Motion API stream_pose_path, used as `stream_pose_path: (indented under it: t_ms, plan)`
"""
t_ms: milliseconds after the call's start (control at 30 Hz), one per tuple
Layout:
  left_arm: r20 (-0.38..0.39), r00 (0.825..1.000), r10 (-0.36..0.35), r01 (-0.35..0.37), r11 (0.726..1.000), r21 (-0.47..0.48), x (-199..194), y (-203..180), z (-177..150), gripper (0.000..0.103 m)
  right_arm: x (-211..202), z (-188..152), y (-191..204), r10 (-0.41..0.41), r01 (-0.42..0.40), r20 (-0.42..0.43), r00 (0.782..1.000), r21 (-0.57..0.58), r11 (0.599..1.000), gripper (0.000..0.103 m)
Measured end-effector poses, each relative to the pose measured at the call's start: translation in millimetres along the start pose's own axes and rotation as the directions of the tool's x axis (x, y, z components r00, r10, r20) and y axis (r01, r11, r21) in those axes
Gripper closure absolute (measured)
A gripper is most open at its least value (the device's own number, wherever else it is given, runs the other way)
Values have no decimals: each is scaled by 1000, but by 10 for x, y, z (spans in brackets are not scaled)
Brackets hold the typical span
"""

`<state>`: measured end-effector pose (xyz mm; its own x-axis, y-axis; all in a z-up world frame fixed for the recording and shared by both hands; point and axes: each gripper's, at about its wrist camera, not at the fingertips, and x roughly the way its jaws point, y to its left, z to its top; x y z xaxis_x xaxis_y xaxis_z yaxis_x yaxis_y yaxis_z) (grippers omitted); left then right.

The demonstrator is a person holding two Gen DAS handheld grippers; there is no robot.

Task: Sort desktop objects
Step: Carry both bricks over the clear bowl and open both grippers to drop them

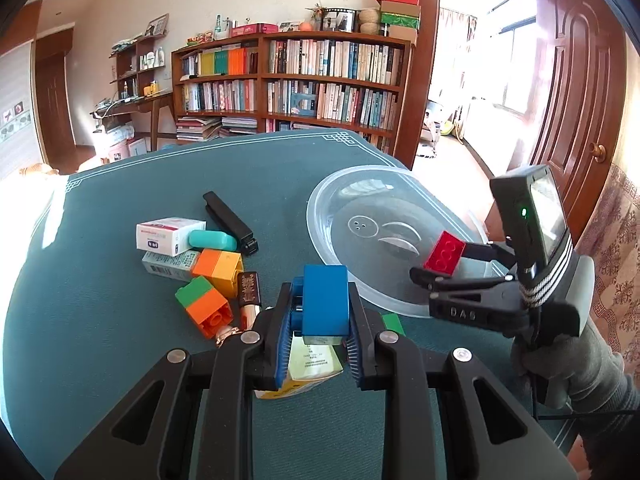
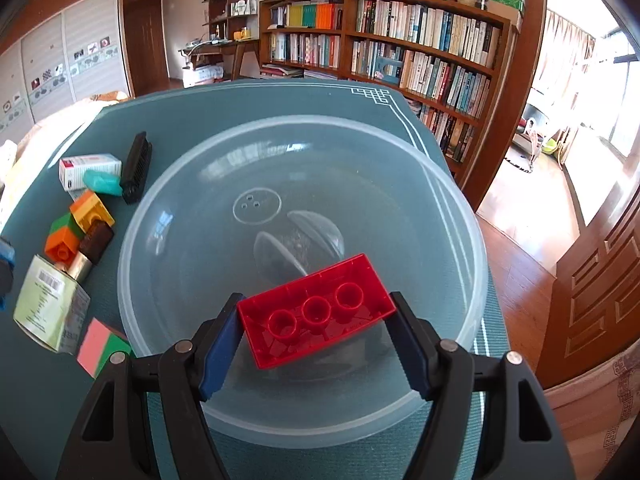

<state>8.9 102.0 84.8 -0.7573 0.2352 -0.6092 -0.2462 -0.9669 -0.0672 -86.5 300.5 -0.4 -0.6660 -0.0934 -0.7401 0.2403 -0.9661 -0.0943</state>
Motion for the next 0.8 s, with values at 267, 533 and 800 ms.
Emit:
stream_pose_path:
  t_ms: [267,533,800]
  plan:
    - [-3,1000,-7,7,1000,-28,52,64,46,77,-123,-181,-72,8,-12,-89,996,-38,999,29]
    - [-15,998,-60,60,998,7,89,-124,37,77,-449,-554,-156,43,-46,-170,985,-12,999,29]
    - [-19,987,-160,161,984,78,120,-537,80,77,-692,-694,-329,55,-47,-133,990,59,997,28]
